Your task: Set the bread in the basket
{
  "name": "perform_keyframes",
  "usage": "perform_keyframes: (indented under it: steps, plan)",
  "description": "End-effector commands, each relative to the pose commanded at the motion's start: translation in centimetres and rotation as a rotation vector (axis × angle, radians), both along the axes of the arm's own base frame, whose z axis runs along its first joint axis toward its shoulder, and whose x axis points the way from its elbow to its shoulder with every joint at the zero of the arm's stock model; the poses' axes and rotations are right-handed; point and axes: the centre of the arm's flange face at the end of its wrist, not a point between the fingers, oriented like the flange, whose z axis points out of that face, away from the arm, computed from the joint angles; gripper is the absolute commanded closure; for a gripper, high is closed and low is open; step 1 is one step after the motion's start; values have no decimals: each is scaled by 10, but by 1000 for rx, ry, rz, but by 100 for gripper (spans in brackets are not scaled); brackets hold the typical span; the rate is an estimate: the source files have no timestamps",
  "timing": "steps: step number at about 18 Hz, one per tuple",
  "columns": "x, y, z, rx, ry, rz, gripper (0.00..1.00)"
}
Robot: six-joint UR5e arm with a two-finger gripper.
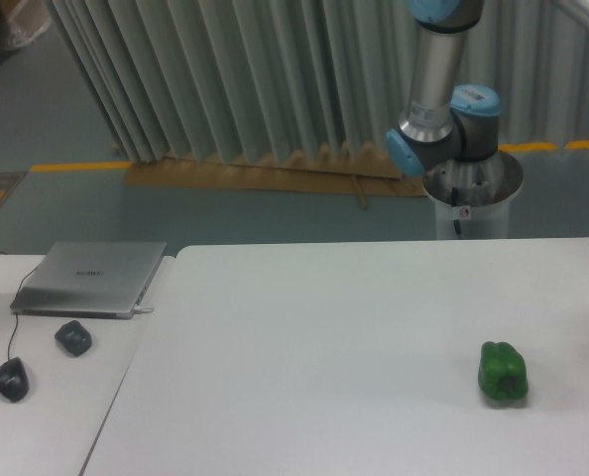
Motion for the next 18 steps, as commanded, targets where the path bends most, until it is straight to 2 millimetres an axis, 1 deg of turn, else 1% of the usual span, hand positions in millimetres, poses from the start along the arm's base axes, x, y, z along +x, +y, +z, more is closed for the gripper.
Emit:
perform_keyframes:
  steps: [2,4,7,9,11,13,16,18]
  plan:
    - [-13,-9,-9,2,9,14,72]
    - [-22,-11,-17,4,16,19,72]
    - [-35,-19,-17,11,38,40,72]
    - [-45,-17,-15,15,50,45,71]
    - [-54,-17,-17,16,56,45,71]
    - [-58,-21,-15,19,69,48,72]
    - [-61,-20,-16,22,74,52,72]
    - [-63,-20,-18,20,72,56,67]
